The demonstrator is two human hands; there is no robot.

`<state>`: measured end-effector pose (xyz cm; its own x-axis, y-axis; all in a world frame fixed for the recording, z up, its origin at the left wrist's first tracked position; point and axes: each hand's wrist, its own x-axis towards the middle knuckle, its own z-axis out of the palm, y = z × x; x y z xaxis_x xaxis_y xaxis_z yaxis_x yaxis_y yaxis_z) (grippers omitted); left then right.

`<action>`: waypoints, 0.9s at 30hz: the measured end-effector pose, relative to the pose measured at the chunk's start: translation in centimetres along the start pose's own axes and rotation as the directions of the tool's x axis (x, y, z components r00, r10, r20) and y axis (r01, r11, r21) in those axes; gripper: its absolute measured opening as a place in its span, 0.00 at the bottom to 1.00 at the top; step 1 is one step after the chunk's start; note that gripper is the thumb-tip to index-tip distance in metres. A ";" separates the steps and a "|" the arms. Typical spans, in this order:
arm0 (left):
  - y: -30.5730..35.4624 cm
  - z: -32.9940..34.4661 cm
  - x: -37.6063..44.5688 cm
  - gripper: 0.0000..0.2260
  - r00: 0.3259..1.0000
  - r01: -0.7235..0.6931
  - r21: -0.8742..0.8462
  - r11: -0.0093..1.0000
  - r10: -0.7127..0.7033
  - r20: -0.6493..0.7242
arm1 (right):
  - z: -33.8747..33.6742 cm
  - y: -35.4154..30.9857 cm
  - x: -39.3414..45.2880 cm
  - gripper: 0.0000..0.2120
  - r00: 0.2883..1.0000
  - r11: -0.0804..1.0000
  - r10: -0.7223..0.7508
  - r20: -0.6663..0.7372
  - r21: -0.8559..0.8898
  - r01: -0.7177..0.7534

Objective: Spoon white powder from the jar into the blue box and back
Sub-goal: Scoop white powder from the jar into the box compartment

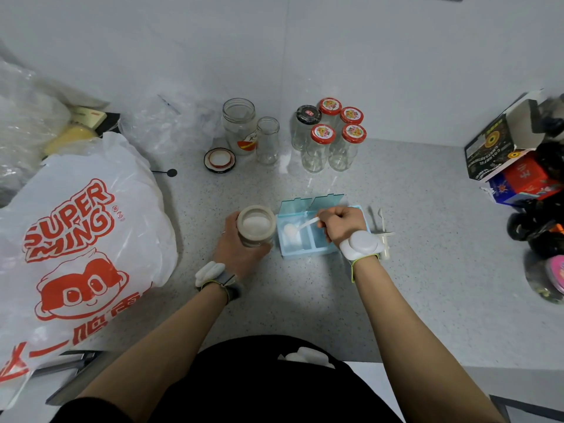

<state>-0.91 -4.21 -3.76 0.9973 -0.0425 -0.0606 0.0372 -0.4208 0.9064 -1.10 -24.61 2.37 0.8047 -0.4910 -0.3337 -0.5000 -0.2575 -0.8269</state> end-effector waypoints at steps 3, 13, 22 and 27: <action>0.1 0.0 0.0 0.33 1.000 0.005 -0.003 1.000 -0.005 -0.006 | -0.2 -0.4 0.0 0.15 1.000 0.999 -0.024 -0.009 0.027 0.024; -0.6 0.0 -0.1 0.37 1.000 0.004 0.009 1.000 -0.004 0.009 | -0.2 -0.8 0.1 0.14 0.999 0.995 -0.051 -0.010 0.089 0.052; -0.6 0.0 -0.3 0.36 1.000 0.025 0.017 1.000 -0.025 -0.003 | 1.2 -3.2 -0.7 0.14 0.991 0.984 -0.130 0.017 0.128 0.127; -0.6 0.1 -0.2 0.37 0.999 0.037 0.037 0.999 -0.036 -0.006 | 3.1 -3.7 -1.9 0.12 0.973 0.975 -0.204 0.109 0.107 0.192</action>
<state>-1.14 -4.06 -4.32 0.9956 -0.0219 -0.0911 0.0712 -0.4553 0.8875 0.23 -20.12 4.69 0.9199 -0.3341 -0.2055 -0.2985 -0.2563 -0.9194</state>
